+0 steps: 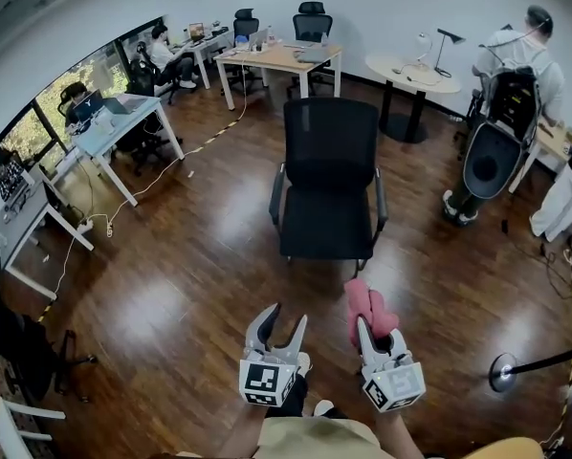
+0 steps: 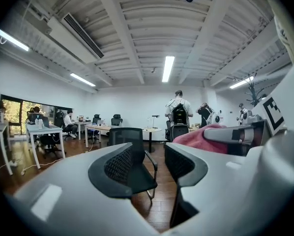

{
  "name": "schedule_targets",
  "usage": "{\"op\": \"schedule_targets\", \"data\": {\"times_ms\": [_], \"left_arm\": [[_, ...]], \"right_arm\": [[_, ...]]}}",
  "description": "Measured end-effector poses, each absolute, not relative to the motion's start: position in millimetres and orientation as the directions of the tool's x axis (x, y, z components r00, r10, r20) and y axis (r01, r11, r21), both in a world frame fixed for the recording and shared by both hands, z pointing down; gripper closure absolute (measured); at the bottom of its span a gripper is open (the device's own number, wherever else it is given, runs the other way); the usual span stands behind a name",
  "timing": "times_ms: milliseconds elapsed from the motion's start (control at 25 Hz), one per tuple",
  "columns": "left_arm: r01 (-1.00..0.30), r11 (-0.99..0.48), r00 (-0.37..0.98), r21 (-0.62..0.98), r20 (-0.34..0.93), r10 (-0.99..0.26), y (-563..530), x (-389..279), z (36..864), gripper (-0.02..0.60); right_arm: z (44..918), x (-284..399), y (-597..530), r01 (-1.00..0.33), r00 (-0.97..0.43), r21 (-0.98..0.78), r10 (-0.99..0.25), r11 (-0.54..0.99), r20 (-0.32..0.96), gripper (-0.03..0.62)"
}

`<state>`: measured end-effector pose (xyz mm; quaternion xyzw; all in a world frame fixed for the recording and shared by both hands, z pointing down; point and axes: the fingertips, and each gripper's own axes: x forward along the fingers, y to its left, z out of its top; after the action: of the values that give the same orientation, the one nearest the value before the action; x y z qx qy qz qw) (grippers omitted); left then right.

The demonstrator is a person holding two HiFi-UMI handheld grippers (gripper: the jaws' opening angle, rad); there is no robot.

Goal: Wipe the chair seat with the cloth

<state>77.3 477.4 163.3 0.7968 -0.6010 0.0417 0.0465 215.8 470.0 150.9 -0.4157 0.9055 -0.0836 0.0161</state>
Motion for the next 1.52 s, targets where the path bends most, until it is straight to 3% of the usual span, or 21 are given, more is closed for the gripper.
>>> {"op": "schedule_targets", "data": {"times_ms": [560, 1040, 1520], "left_arm": [[-0.948, -0.311, 0.314, 0.060, 0.037, -0.949, 303, -27, 153, 0.388], [-0.949, -0.299, 0.310, 0.103, 0.116, -0.944, 207, -66, 193, 0.388], [-0.956, -0.280, 0.288, 0.086, 0.109, -0.951, 52, -77, 212, 0.403]], "right_arm": [[145, 96, 312, -0.746, -0.663, -0.106, -0.748, 0.658, 0.023, 0.577], [196, 97, 211, -0.797, -0.596, -0.194, -0.797, 0.572, 0.096, 0.577], [235, 75, 49, -0.761, -0.644, -0.218, -0.753, 0.611, 0.136, 0.588]]}}
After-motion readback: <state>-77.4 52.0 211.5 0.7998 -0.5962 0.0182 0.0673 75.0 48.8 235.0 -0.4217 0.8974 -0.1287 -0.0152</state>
